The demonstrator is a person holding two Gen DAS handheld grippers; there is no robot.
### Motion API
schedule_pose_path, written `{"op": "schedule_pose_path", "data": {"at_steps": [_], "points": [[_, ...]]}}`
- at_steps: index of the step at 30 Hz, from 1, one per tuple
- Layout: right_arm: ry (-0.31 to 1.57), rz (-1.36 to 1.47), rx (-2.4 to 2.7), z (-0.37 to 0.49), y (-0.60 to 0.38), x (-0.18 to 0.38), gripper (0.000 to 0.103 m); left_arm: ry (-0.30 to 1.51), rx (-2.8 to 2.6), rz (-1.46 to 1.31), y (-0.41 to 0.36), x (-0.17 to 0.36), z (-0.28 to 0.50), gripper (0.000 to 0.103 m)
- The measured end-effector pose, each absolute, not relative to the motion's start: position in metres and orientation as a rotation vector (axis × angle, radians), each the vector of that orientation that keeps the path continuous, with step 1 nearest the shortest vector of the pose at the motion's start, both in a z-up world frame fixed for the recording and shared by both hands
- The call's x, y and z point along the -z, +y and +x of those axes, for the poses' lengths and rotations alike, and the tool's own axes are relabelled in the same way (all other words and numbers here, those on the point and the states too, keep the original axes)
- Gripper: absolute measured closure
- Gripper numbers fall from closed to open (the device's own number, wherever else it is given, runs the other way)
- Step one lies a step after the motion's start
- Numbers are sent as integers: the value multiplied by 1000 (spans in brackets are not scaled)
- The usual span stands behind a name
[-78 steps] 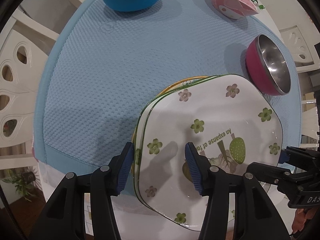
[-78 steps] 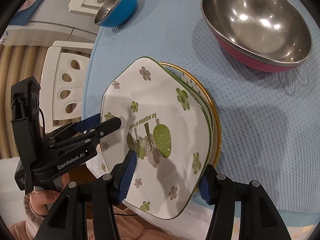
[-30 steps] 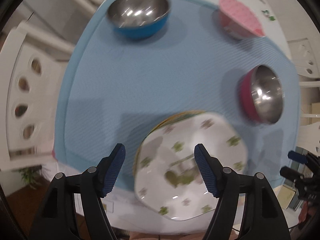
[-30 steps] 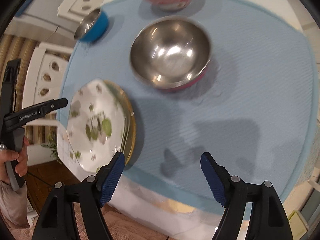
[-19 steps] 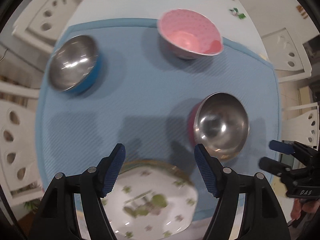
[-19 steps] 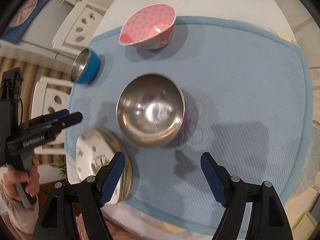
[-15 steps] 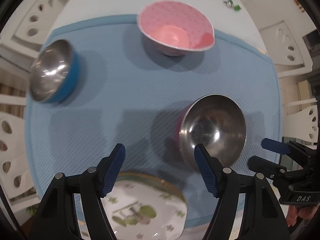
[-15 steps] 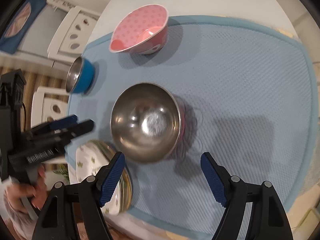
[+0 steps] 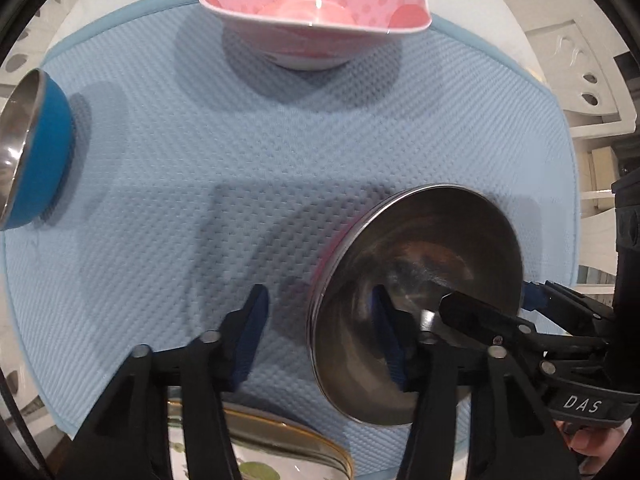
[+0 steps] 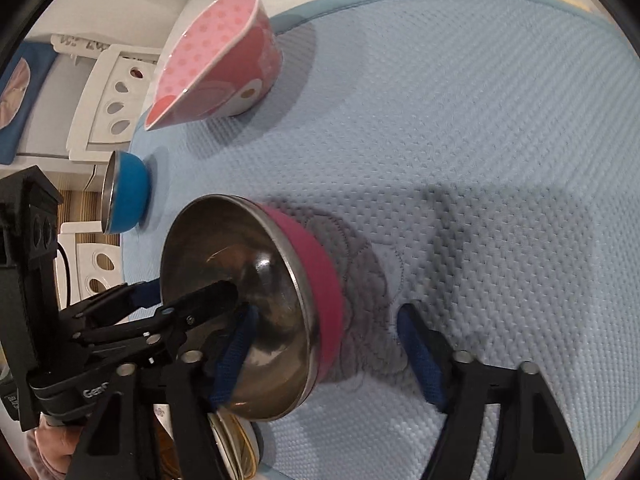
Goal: Organize plates and bowls
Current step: 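Lift the steel bowl with the left tool toward the pink polka-dot bowl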
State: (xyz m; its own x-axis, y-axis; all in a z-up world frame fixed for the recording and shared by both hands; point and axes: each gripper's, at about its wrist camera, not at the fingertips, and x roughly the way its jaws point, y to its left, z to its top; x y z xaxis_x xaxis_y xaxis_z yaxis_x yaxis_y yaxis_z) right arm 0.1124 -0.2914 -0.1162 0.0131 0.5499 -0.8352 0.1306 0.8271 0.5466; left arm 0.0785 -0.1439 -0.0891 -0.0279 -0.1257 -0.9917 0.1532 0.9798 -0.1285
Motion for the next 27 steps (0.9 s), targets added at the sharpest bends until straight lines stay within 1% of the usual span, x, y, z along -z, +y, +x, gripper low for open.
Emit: {"op": "schedule_pose_path", "data": {"at_steps": [1, 2, 3, 4, 5, 6, 8, 14, 27], "points": [[1546, 567, -356, 113, -291, 118, 41, 1586, 226, 23, -145, 92, 78, 67], [1545, 574, -358, 113, -290, 121, 46, 1590, 229, 19, -145, 95, 82, 71], [1544, 583, -361, 113, -289, 123, 49, 1594, 237, 4, -145, 97, 83, 77], [1545, 595, -367, 113, -289, 125, 57, 1594, 251, -19, -145, 98, 84, 82], [1546, 611, -371, 112, -289, 126, 66, 1588, 258, -30, -145, 98, 83, 84], [1545, 629, -369, 111, -290, 128, 70, 1579, 259, -31, -145, 97, 82, 84], [1535, 650, -363, 110, -291, 129, 85, 1565, 264, -24, -145, 94, 81, 86], [1520, 650, -332, 107, -298, 122, 86, 1564, 276, -34, -138, 93, 80, 87], [1496, 596, -326, 108, -292, 85, 86, 1532, 274, -65, -124, 55, 68, 86]]}}
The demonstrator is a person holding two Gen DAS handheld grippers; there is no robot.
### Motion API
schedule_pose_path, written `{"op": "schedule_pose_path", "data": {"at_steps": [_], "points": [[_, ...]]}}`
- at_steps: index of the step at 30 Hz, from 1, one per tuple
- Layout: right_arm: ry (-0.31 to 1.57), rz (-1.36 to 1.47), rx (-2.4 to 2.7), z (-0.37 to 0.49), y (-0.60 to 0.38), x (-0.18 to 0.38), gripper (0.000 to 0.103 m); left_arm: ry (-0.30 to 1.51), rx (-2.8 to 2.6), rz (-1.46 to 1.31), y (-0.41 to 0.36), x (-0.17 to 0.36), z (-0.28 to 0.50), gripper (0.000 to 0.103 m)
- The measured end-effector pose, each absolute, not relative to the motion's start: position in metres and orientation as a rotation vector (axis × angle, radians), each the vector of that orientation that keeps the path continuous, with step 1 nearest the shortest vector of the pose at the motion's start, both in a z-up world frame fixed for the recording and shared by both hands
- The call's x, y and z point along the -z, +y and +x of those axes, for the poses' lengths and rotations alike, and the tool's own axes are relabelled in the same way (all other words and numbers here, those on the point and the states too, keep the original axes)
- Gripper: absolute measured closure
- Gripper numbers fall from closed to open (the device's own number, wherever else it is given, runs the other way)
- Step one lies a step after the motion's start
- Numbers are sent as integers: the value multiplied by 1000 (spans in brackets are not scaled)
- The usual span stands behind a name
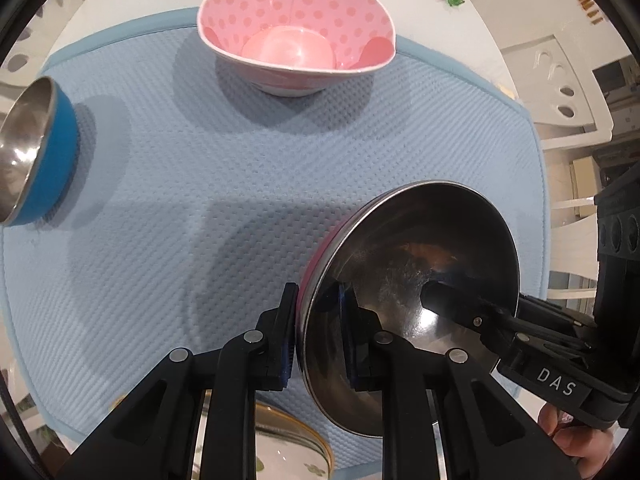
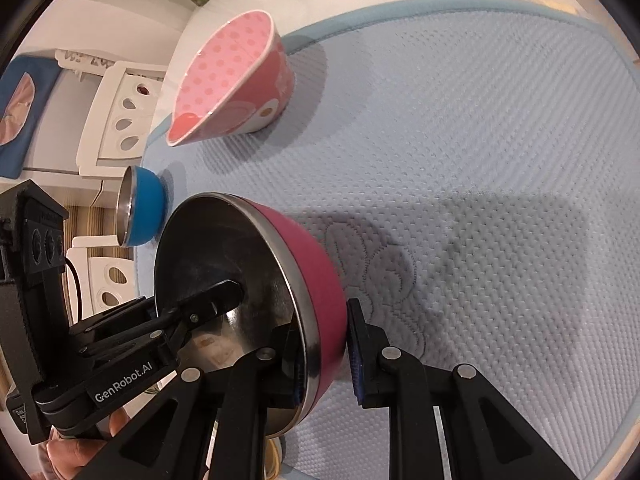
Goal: Organize plates and bowls
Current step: 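Lift the steel bowl with the left tool toward the pink polka-dot bowl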
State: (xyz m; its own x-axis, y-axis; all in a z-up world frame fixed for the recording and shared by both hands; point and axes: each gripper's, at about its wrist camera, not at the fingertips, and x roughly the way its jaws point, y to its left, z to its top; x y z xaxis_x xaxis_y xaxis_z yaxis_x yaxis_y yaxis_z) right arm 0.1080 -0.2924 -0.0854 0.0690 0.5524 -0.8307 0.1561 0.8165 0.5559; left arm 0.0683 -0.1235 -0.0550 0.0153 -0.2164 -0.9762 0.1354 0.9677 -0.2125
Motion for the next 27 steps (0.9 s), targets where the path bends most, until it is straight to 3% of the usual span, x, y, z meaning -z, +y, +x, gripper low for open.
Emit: {"op": "schedule_pose_path", "data": {"at_steps": [27], "points": [[1292, 426, -355, 210, -266, -48, 85, 1265, 222, -111, -96, -65, 156, 83]]}}
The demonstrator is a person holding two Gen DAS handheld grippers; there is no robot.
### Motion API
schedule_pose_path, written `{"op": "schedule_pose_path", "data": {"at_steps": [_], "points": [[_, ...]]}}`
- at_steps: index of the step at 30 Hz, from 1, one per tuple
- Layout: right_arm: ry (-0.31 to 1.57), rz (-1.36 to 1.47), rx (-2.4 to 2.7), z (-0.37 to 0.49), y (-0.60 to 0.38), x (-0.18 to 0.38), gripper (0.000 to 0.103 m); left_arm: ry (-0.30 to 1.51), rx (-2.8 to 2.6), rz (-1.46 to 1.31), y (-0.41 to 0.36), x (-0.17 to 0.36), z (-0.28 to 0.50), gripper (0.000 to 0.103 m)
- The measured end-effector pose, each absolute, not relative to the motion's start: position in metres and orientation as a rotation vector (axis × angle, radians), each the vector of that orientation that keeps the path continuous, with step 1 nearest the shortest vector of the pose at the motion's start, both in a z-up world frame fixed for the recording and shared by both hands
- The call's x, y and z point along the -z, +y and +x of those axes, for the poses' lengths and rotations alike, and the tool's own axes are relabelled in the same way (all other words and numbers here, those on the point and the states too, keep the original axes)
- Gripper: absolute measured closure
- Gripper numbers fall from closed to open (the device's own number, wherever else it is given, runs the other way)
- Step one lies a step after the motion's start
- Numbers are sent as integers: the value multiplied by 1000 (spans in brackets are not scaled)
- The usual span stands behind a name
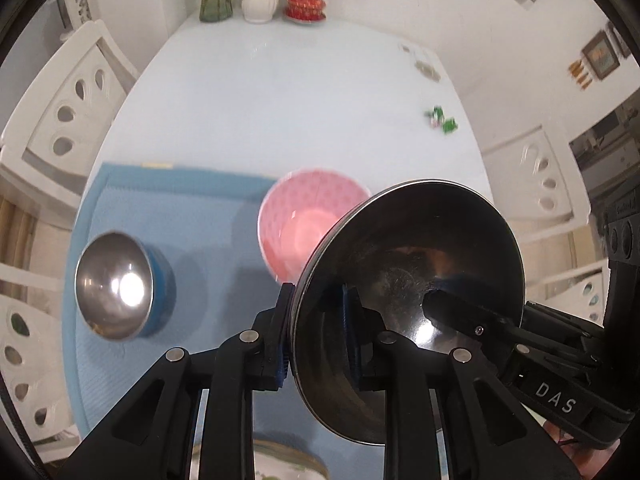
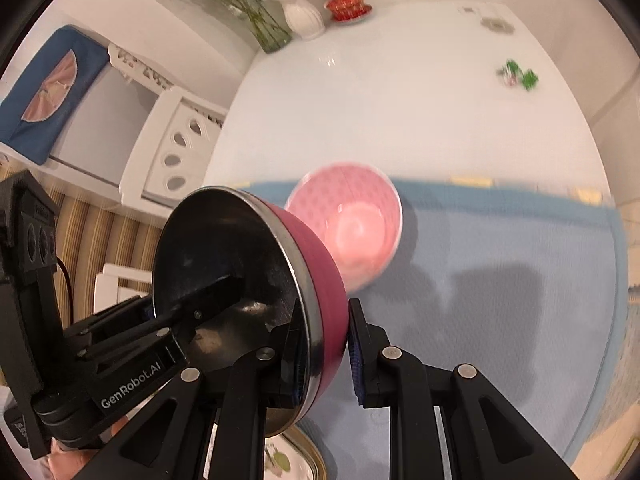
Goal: Organize plates and bowls
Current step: 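Lift the steel bowl with the left tool toward the pink polka-dot bowl, then lower the steel bowl into the pink polka-dot bowl and open the left tool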
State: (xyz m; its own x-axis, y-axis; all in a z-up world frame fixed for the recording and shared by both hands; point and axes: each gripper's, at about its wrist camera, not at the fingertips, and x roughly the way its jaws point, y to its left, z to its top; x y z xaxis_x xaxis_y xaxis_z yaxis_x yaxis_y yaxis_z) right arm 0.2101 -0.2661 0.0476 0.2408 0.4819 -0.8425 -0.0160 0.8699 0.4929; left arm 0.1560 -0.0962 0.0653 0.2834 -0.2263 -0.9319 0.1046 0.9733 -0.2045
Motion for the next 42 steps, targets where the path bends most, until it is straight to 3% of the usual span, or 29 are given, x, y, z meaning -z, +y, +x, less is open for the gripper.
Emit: {"op": "schedule_pose_path", "data": {"at_steps": [7, 28, 42], "points": [[1261, 441, -346, 242, -267, -51, 85, 1233, 226, -141, -94, -66, 185, 83], [1413, 472, -303, 284, -254, 39, 85, 1368, 216, -134, -93, 19, 226, 83], [1446, 515, -287, 289, -254, 67, 85, 1384, 204, -79, -97, 40, 232, 83]]}}
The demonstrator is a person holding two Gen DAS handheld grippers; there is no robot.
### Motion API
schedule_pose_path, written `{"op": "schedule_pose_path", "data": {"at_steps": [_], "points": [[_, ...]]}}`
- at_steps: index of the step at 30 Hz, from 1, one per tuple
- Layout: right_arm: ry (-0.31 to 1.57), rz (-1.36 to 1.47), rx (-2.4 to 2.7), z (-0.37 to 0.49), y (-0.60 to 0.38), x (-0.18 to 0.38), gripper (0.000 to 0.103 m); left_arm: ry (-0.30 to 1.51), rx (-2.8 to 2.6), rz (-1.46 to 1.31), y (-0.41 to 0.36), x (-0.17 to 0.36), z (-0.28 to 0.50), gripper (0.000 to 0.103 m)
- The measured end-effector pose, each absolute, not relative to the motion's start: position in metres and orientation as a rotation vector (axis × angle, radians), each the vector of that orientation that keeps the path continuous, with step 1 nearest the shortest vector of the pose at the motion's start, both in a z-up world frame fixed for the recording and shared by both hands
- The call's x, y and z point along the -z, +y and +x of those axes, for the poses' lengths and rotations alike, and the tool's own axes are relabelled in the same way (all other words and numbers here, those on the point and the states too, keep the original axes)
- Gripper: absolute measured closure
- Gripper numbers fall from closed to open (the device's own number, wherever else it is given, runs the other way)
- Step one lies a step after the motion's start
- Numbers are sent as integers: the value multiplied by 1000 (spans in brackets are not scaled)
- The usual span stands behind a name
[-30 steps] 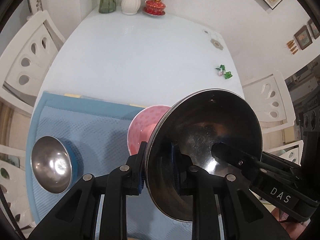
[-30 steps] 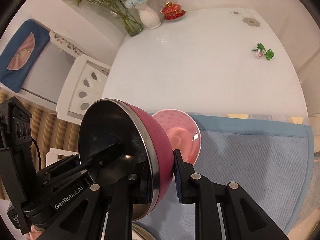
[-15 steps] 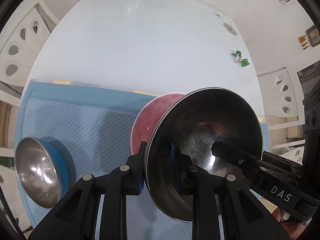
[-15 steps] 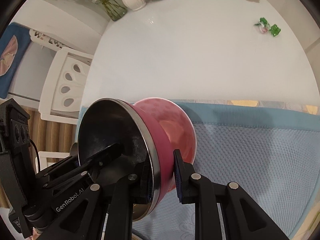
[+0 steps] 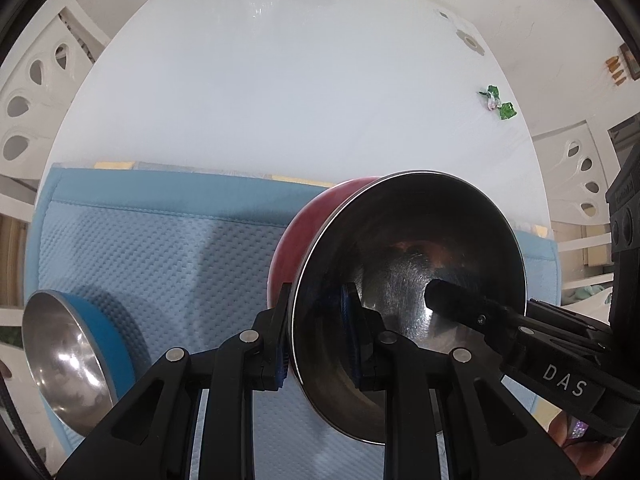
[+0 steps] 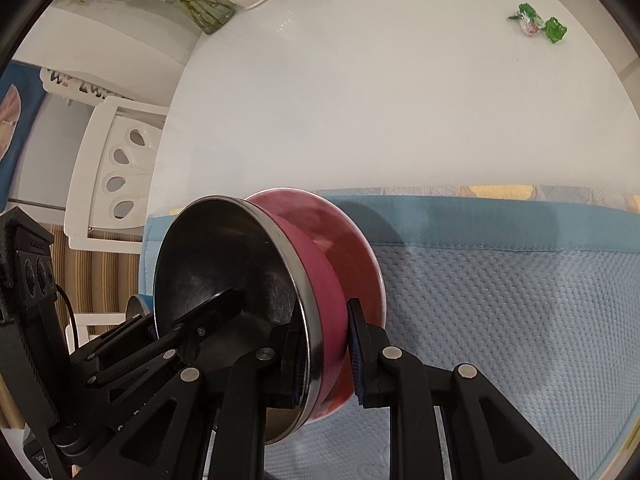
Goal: Organize plates and bowls
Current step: 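Lower the steel bowl into the pink polka-dot bowl and open the left tool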
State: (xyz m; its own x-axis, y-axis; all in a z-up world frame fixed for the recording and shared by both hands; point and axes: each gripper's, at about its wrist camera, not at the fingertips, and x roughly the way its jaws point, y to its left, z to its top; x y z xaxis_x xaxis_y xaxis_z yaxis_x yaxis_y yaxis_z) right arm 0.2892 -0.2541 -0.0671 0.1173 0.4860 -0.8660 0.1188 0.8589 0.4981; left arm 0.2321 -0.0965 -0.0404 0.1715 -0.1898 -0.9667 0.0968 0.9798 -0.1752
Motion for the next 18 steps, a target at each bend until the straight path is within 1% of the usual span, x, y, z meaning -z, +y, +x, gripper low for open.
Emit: {"op": "schedule_pose_path", "data": {"at_steps": [18], "points": [[1451, 525, -269, 291, -251, 72, 85, 1376, 208, -86, -97, 47, 232, 83]]}}
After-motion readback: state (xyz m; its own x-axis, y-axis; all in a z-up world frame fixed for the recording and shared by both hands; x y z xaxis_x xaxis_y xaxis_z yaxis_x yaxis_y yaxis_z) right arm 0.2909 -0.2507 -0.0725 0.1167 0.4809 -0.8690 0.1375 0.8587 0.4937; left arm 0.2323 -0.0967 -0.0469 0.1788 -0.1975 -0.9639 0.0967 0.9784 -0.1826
